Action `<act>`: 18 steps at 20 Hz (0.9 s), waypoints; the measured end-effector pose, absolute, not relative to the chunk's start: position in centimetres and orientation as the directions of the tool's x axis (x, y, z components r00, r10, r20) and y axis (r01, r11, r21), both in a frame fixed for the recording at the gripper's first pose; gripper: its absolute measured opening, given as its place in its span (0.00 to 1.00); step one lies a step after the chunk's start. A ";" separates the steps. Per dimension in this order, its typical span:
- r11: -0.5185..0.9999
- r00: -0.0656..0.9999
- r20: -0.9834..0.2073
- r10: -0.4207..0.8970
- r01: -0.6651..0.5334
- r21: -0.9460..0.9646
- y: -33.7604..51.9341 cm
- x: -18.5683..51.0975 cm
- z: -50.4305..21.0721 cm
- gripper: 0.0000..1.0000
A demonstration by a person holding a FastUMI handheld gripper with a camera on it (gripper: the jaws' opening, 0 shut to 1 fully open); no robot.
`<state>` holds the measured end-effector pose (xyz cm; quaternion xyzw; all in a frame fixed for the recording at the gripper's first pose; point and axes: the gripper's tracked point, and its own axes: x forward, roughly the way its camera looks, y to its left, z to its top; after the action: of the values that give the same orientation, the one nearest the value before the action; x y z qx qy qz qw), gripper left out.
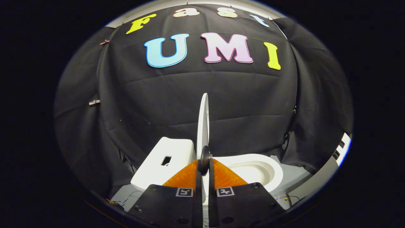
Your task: Open the toilet lid.
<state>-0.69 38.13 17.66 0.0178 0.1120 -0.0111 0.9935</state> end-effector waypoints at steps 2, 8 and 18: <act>0.999 0.971 -0.240 -0.015 0.023 0.032 39.5 -0.4 16.8 0.11; 1.000 0.972 -0.234 -0.002 -0.001 -0.013 42.7 -0.5 16.0 0.10; 0.994 0.974 -0.224 0.040 -0.061 -0.087 47.4 -1.0 15.1 0.10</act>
<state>-1.03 47.39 15.12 -0.0465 0.1115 0.0255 0.9923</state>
